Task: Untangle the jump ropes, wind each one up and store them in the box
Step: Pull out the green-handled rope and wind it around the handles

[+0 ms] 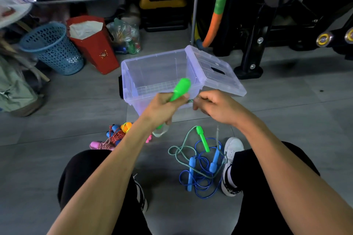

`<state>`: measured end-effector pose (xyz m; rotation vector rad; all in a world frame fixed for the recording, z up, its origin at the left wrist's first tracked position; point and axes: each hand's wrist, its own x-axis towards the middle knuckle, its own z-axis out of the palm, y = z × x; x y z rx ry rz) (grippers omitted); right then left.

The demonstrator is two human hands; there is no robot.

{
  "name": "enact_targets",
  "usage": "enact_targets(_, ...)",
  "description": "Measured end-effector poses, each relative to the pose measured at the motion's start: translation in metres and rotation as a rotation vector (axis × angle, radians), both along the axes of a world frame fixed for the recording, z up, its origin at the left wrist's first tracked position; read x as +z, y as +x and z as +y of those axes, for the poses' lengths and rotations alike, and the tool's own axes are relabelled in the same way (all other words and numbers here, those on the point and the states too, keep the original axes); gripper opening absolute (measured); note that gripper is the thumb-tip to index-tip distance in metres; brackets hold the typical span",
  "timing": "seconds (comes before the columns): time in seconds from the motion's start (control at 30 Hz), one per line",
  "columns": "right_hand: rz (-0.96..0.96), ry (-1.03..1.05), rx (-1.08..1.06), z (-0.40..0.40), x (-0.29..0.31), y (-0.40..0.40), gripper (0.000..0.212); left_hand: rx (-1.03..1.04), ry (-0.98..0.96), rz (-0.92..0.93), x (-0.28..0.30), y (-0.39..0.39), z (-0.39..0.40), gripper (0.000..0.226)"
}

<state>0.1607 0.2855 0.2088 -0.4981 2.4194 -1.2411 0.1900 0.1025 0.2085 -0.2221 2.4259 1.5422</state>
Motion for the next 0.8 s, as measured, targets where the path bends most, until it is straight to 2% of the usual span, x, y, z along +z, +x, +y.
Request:
enact_targets(0.07, -0.023, -0.016, 0.000, -0.005, -0.002, 0.000, 0.030, -0.057, 0.132, -0.064, -0.001, -0.001, 0.007, 0.032)
enact_targets(0.2, -0.103, -0.042, -0.044, 0.013, -0.001, -0.006, 0.029, 0.408, 0.070, -0.067, -0.017, -0.024, -0.034, 0.032)
enact_targets(0.27, -0.103, -0.061, -0.094, 0.023, -0.002, -0.009, 0.030, 0.479, -0.187, -0.050, -0.024, -0.027, -0.054, 0.026)
enact_targets(0.3, -0.094, -0.058, -0.101, 0.026, -0.002, -0.009, 0.030, 0.428, -0.349, -0.035, -0.024, -0.024, -0.054, 0.026)
enact_targets(0.33, -0.083, -0.049, -0.095, 0.025, -0.003, -0.008, 0.031, 0.355, -0.432, -0.014, -0.020, -0.020, -0.048, 0.029)
enact_targets(0.37, -0.074, -0.038, -0.083, 0.022, -0.004, -0.007, 0.031, 0.279, -0.395, 0.001, -0.015, -0.015, -0.037, 0.034)
enact_targets(0.43, -0.067, -0.026, -0.055, 0.010, -0.003, -0.003, 0.031, 0.116, -0.095, -0.040, -0.003, -0.006, -0.011, 0.041)
enact_targets(0.53, -0.081, -0.066, -0.014, -0.007, -0.001, 0.000, 0.032, -0.090, 0.231, -0.165, 0.004, 0.001, 0.008, 0.033)
enact_targets(0.6, -0.099, -0.049, 0.005, -0.006, 0.000, -0.001, 0.031, -0.053, 0.311, -0.198, 0.001, -0.004, -0.001, 0.026)
enact_targets(0.67, -0.115, -0.045, -0.013, 0.005, 0.002, -0.004, 0.031, 0.134, 0.323, -0.183, -0.006, -0.014, -0.019, 0.026)
enact_targets(0.73, -0.108, -0.057, -0.063, 0.018, 0.003, -0.009, 0.029, 0.370, 0.164, -0.124, -0.013, -0.024, -0.042, 0.028)
enact_targets(0.8, -0.089, -0.046, -0.090, 0.025, 0.002, -0.011, 0.028, 0.434, -0.236, -0.035, -0.020, -0.023, -0.055, 0.027)
